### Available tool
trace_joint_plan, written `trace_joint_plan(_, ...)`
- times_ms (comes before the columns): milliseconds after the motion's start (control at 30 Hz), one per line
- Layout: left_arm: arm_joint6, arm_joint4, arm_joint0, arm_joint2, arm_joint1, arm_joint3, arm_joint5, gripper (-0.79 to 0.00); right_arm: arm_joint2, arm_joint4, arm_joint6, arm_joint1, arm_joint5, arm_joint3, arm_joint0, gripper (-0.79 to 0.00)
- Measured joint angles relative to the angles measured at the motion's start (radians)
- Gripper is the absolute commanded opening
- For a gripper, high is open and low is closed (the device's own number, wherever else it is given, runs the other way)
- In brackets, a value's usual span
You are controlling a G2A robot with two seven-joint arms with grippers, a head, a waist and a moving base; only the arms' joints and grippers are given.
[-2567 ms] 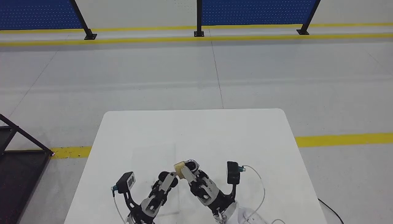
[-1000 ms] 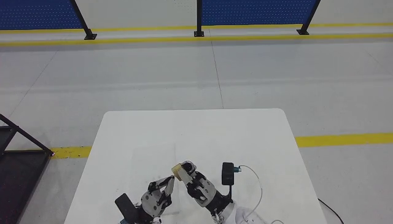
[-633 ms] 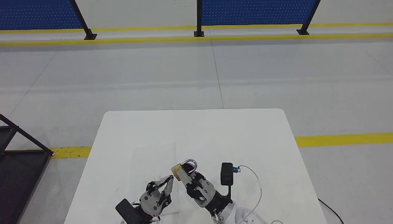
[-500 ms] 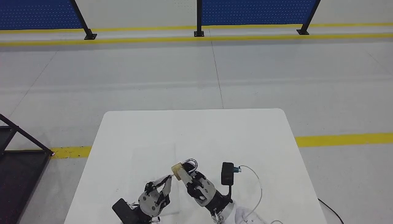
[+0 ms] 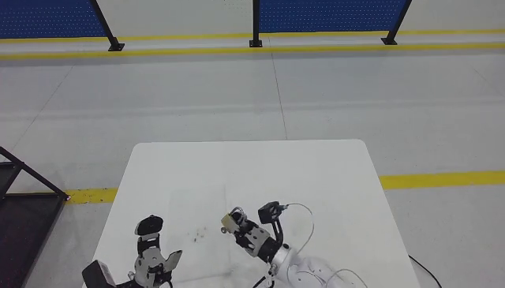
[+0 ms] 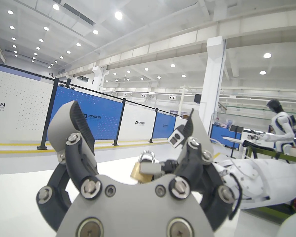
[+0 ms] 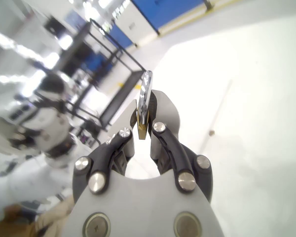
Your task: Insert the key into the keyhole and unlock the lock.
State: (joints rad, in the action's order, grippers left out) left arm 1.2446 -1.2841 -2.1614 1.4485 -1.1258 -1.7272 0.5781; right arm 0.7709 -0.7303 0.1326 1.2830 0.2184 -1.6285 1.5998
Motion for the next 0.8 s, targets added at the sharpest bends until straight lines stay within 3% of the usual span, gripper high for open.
trace_joint_plan(100,-0.017,0.071,-0.034,0.048,0.009,-0.017,0.015,0.000,-0.070,-0.026,0.153,0.018,-0.030,0.056,-0.067,-0.785)
trace_joint_plan(233,-0.033,0.143,-0.051,0.084,0.017,-0.007,0.031,0.000,-0.168,-0.044,0.225,0.052,-0.067,0.122,-0.132,-0.785)
trace_joint_plan(267,-0.034,0.149,-0.050,0.088,0.018,-0.003,0.032,0.000,-0.192,-0.045,0.229,0.063,-0.082,0.144,-0.149,-0.751)
trace_joint_plan(300,-0.034,0.150,-0.050,0.089,0.018,-0.002,0.032,0.000,-0.207,-0.047,0.224,0.071,-0.095,0.160,-0.160,-0.597)
trace_joint_plan(333,-0.034,0.149,-0.050,0.088,0.018,-0.002,0.032,0.000,-0.220,-0.051,0.216,0.079,-0.110,0.175,-0.171,0.000)
trace_joint_plan(567,-0.034,0.148,-0.050,0.088,0.018,-0.002,0.031,0.000,-0.278,-0.071,0.158,0.114,-0.164,0.248,-0.227,0.000)
trace_joint_plan(800,-0.034,0.148,-0.050,0.088,0.018,-0.002,0.031,0.000,-0.254,-0.130,0.067,0.087,-0.146,0.195,-0.192,0.000)
